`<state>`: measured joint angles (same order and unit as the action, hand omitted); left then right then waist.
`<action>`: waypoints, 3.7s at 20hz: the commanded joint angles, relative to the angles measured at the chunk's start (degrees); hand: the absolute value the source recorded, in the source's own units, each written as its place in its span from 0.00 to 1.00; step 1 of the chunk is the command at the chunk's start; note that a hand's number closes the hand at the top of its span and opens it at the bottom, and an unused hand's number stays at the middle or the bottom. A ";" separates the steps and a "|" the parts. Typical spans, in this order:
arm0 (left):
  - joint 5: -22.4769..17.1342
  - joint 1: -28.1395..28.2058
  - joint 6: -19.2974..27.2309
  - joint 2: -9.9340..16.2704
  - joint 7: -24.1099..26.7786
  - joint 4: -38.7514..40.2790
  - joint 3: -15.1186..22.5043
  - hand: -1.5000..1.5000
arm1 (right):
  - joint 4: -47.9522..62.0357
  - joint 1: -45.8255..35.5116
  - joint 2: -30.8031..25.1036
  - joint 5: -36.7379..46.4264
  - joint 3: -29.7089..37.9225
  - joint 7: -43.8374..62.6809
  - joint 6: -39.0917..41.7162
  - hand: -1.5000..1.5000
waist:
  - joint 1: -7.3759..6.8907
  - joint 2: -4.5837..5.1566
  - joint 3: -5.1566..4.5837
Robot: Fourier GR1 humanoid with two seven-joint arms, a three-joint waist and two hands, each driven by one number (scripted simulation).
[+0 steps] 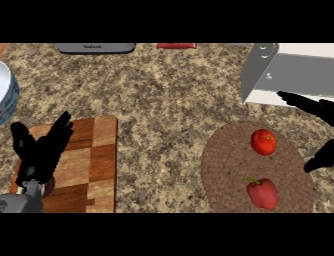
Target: Pick the tomato from the placemat and place it in the tiered shelf
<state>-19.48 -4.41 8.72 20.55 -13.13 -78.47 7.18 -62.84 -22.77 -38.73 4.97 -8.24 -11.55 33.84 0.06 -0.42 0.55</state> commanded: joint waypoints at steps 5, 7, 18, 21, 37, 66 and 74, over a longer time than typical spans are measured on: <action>1.83 3.31 -0.25 -1.75 -0.36 0.76 -1.10 0.50 | -6.01 5.38 3.56 3.63 0.68 2.74 -2.60 0.00 | 0.01 0.33 -0.56; 1.08 1.05 -1.94 -1.54 -1.92 2.25 -1.64 0.50 | -2.65 3.54 7.12 6.55 -0.75 2.32 -5.32 0.00 | -0.19 0.46 -0.55; 4.85 2.98 -0.31 -4.86 -2.67 -1.27 -1.33 0.50 | 3.93 -0.76 9.30 13.74 1.76 0.68 -8.64 0.00 | -0.59 0.47 -0.52; 3.65 -1.96 -2.59 -2.40 -4.54 2.76 -5.52 0.50 | 1.61 3.28 12.37 16.16 0.66 -0.48 -12.42 0.00 | -0.12 0.45 -0.54; 5.64 4.24 -5.31 -4.36 -1.77 -0.19 -5.03 0.50 | 4.72 1.69 16.29 25.44 -6.74 -11.73 -12.26 1.00 | -0.35 0.37 -0.54; 6.10 5.36 -4.80 -5.20 -4.14 -2.09 -7.69 0.50 | -62.68 6.50 16.89 24.20 10.28 50.48 -14.70 1.00 | 1.94 -0.47 -0.69; 8.38 4.85 -5.64 -6.92 1.12 2.40 -6.87 0.50 | -61.70 -12.10 8.52 9.95 25.38 67.77 -4.82 1.00 | 0.53 0.18 -0.68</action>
<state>-11.70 -2.08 3.96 14.62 -14.52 -80.65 0.06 -124.72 -27.99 -26.28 20.84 10.30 49.80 25.27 0.97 -0.77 0.36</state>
